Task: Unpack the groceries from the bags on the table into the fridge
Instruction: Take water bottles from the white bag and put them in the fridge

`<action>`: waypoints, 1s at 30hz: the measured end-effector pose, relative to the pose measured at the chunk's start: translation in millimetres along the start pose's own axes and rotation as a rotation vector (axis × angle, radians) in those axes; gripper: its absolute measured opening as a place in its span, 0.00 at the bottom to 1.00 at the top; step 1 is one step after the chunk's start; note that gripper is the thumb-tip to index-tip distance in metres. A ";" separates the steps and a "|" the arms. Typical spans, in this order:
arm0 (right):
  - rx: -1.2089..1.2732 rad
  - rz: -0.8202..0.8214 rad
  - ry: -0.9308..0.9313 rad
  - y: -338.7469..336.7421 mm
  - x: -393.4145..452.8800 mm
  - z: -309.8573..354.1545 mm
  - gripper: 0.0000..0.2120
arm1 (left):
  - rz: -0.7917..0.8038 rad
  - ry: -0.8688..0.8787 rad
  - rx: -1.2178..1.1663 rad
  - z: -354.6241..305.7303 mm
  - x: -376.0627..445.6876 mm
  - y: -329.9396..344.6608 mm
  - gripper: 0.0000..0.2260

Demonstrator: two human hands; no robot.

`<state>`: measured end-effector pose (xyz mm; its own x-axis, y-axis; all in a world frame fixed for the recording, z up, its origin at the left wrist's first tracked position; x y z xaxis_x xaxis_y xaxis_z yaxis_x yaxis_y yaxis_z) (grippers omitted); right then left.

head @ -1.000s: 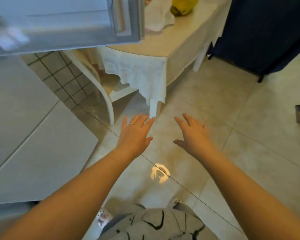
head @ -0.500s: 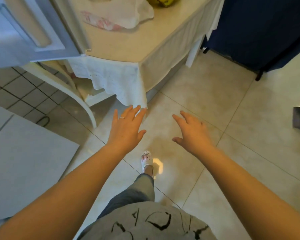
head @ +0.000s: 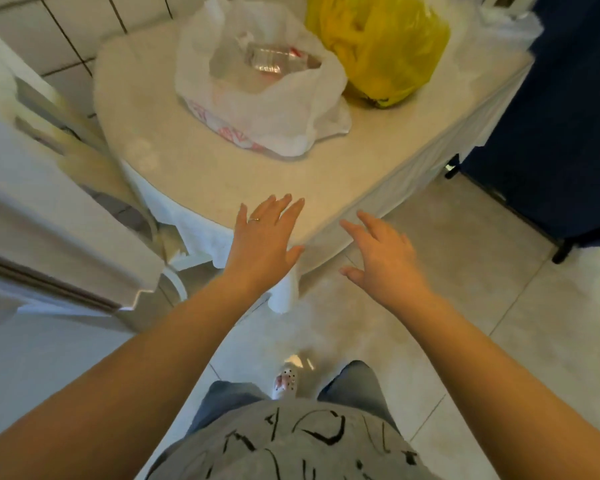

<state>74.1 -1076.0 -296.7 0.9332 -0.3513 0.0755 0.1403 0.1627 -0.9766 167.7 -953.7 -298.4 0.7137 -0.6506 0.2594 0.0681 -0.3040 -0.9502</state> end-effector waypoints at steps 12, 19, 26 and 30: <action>0.110 -0.034 -0.418 -26.1 233.8 -17.7 0.35 | -0.168 -0.389 0.079 43.6 153.1 14.6 0.31; 0.157 0.003 -0.505 -36.8 343.8 -36.7 0.34 | -0.318 -0.512 0.046 43.9 225.5 1.7 0.29; 0.253 0.026 -0.586 -30.1 412.9 -10.2 0.32 | -0.436 -0.519 0.037 68.0 271.3 5.7 0.28; 0.240 0.042 -0.612 -26.4 445.0 1.3 0.30 | -0.462 -0.502 0.013 96.0 304.7 14.3 0.28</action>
<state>486.1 -1235.4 -237.0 0.9492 0.2357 0.2085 0.1038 0.3908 -0.9146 453.0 -1089.5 -249.5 0.8461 -0.0534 0.5304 0.4498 -0.4625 -0.7640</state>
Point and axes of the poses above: each hand's wrist, its own x-axis towards the middle knuckle, its own y-axis out of the palm, z = x × y, the point moved 10 cm from there along x, towards the middle knuckle, and after that the axes turned 14 degrees about -z, right-handed, at the moved point
